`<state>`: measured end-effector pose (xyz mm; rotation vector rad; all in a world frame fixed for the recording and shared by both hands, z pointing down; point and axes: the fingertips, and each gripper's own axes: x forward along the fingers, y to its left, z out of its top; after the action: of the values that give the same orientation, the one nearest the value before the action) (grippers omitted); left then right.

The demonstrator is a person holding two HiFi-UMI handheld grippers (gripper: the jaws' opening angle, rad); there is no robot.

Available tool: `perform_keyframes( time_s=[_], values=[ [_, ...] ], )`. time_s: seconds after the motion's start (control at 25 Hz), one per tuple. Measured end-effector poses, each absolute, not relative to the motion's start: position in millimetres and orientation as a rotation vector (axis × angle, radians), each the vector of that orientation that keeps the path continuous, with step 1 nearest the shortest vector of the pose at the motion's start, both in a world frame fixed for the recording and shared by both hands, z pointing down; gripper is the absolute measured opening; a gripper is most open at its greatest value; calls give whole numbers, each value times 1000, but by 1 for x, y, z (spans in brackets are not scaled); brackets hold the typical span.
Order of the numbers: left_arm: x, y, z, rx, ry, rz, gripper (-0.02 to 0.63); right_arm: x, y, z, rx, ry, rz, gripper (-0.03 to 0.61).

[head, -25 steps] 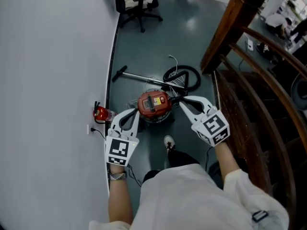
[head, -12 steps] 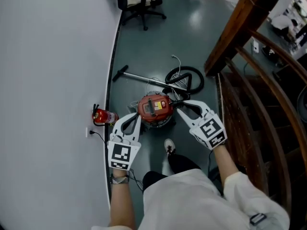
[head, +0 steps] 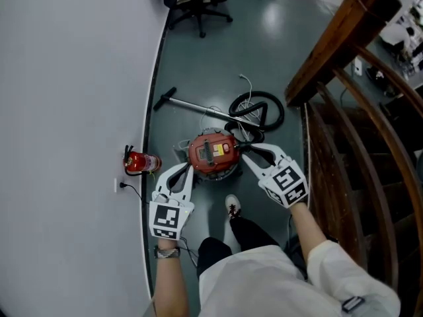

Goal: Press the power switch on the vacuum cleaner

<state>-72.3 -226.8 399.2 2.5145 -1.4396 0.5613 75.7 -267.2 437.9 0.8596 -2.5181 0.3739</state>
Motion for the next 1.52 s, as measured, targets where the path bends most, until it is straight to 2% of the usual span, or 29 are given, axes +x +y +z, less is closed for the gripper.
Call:
perform_keyframes(
  time_s=[1.12,1.52],
  values=[
    [-81,-280,562,2328,-1387,672,-2,39,-310,597,684,-2434,482,127],
    [-82,-293,608,2269,-1371,683,-2,47,-326,658,703,-2362,543,127]
  ],
)
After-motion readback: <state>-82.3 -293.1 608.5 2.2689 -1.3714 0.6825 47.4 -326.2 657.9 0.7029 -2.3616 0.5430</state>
